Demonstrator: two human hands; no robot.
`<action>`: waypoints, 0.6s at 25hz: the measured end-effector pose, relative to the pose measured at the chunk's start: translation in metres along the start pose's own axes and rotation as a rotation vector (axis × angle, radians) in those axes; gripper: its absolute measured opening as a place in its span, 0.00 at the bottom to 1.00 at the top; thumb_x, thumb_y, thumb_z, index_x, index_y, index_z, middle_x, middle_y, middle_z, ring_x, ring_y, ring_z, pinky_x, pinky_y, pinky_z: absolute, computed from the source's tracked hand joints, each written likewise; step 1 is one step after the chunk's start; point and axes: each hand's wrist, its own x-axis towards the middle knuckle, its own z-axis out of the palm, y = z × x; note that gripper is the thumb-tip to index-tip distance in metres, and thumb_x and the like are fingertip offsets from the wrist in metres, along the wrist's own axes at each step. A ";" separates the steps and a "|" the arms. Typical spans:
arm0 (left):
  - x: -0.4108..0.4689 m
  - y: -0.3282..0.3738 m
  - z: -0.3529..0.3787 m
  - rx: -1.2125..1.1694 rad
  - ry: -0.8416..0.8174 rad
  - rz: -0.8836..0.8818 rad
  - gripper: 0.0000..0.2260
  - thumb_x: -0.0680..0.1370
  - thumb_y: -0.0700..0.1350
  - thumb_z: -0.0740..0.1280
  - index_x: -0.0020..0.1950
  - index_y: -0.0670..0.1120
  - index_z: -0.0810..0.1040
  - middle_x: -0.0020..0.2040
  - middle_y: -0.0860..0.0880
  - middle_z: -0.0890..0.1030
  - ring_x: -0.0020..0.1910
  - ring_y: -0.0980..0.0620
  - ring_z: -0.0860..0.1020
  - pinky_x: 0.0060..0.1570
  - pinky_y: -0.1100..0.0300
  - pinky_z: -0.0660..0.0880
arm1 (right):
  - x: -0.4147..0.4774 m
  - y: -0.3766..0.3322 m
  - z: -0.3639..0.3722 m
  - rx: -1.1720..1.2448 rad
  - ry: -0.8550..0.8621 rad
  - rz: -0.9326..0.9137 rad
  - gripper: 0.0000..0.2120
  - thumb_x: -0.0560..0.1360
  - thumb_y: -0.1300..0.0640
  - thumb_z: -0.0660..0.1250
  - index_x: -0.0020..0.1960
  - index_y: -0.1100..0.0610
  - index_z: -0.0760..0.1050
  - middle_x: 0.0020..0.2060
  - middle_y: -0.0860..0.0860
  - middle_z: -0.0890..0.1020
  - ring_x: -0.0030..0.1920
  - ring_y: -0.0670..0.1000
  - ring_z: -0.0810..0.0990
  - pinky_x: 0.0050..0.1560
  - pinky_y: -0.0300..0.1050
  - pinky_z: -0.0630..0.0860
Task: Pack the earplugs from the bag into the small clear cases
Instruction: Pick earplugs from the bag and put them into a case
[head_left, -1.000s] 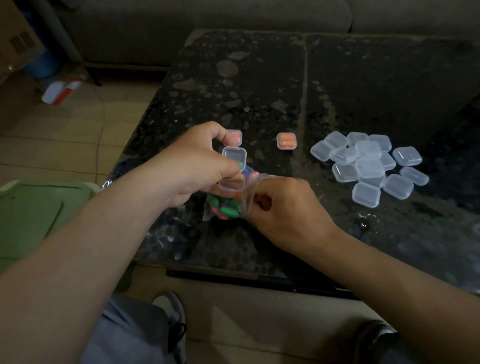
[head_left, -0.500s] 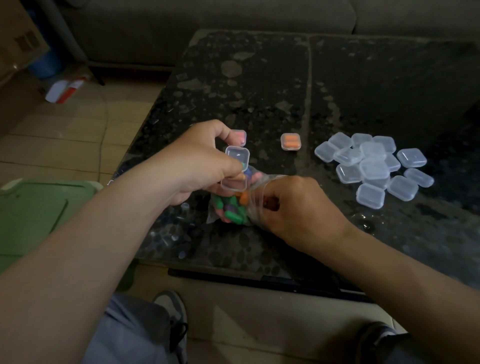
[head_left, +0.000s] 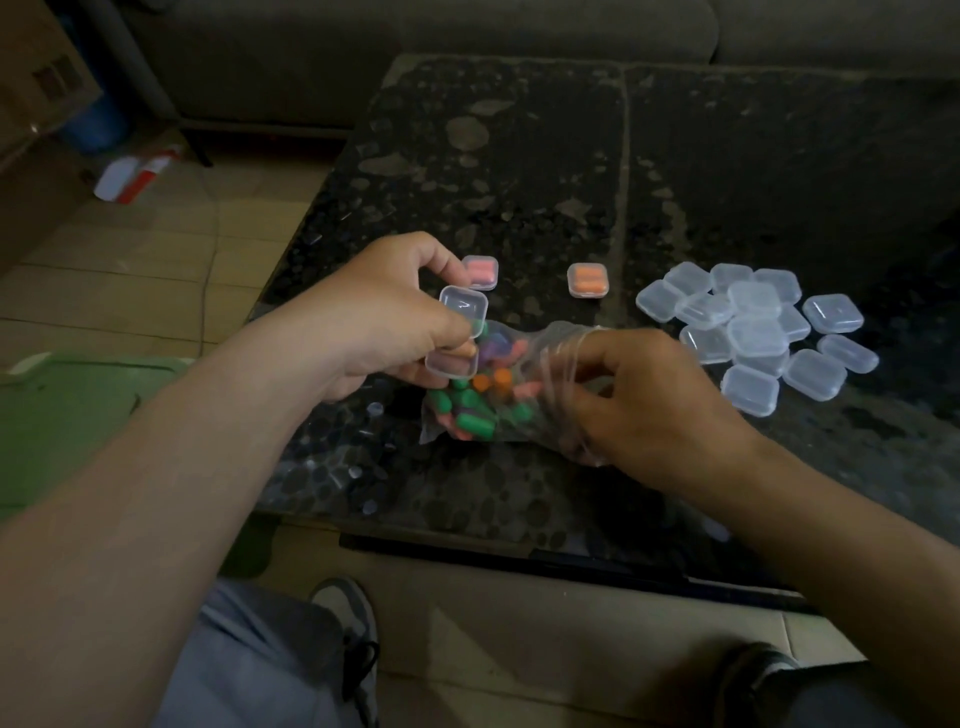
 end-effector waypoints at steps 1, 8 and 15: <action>0.000 0.000 0.000 0.001 -0.002 -0.001 0.18 0.74 0.32 0.72 0.57 0.51 0.76 0.53 0.38 0.84 0.44 0.45 0.86 0.38 0.53 0.83 | 0.000 -0.001 -0.003 0.038 -0.010 0.010 0.12 0.76 0.56 0.73 0.41 0.38 0.82 0.41 0.40 0.84 0.43 0.39 0.83 0.40 0.35 0.81; -0.002 0.000 -0.001 0.004 -0.003 -0.001 0.17 0.75 0.31 0.72 0.56 0.50 0.76 0.51 0.37 0.85 0.39 0.48 0.87 0.37 0.54 0.83 | 0.000 -0.007 -0.010 0.039 -0.052 0.028 0.16 0.75 0.61 0.72 0.41 0.39 0.79 0.41 0.40 0.84 0.42 0.40 0.84 0.40 0.38 0.83; -0.004 0.002 -0.009 -0.048 -0.003 -0.012 0.18 0.75 0.29 0.71 0.57 0.49 0.76 0.52 0.37 0.84 0.37 0.49 0.86 0.39 0.52 0.83 | 0.001 0.000 -0.004 -0.070 -0.062 -0.132 0.07 0.74 0.54 0.73 0.51 0.46 0.84 0.43 0.37 0.79 0.45 0.39 0.80 0.45 0.31 0.77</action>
